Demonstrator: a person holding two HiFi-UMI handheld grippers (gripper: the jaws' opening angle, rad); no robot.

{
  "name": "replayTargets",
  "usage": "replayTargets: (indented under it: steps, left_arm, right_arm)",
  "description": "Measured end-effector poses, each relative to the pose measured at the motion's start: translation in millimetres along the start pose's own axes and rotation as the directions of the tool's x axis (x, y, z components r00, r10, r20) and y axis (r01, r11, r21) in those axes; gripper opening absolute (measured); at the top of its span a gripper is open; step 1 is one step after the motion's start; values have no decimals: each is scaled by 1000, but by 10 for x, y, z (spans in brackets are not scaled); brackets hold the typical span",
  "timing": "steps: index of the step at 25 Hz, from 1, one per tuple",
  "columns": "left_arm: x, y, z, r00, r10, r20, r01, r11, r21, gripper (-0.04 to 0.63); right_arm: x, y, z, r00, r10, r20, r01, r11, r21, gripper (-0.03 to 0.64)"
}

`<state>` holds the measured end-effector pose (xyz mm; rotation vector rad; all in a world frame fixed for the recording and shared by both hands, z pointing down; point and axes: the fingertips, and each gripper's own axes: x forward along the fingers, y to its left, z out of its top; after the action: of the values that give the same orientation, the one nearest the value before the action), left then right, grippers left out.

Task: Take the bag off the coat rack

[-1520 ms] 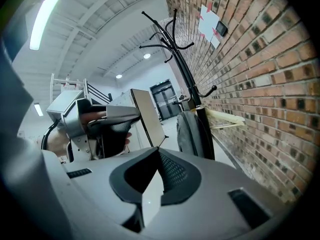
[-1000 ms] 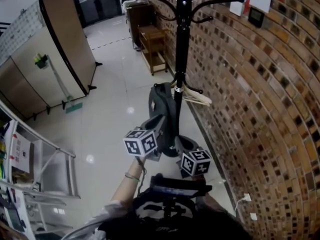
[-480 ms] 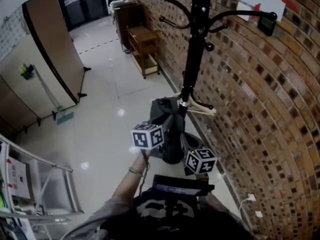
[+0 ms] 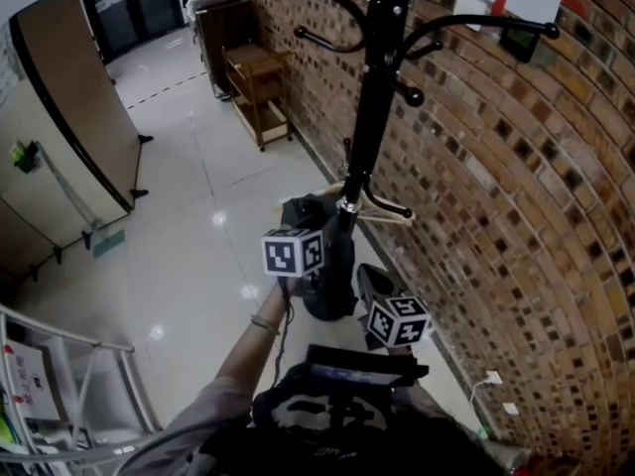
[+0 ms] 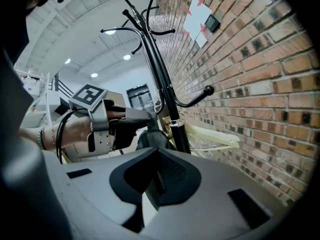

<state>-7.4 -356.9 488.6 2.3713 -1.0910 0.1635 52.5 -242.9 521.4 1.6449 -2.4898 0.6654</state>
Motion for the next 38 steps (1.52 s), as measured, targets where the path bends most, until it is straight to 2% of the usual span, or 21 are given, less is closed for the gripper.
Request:
replayTargets:
  steps: [5,13,20,23,27,35,38]
  left_arm:
    - [152,41,1,1000,20,-23,-20,1000,-11,100]
    - [271,20,15,999,27,-32,-27,1000,11,96]
    - [250,-16,10,995,-99,-3,99,993,59,55]
    - [209,-42,32,990,-140,5,140,990,-1,43]
    - [124,-52,77,990,-135,46,140,982,-126,38]
    - [-239,-192,293,978,-120,168,153,968,-199,37]
    - [-376,-226,378,973,-121,198,160,968,-195,37]
  right_arm:
    - [59,-96,57,1000,9,0,-9,1000,9,-12]
    - [181,-199,133,999,37,-14,-37,999,13,-12]
    - [259,-293,158,998,51,-22,-51,999,17,-12]
    - [281,-346,153,998,53,-27,-53,998,24,-12]
    - [310,-421,162,998,59,-18,-58,998,31,-12]
    - [308,-597,227,999,43,-12,-43,998,44,-12]
    - [346,-599,227,998,56,-8,-55,996,71,-12]
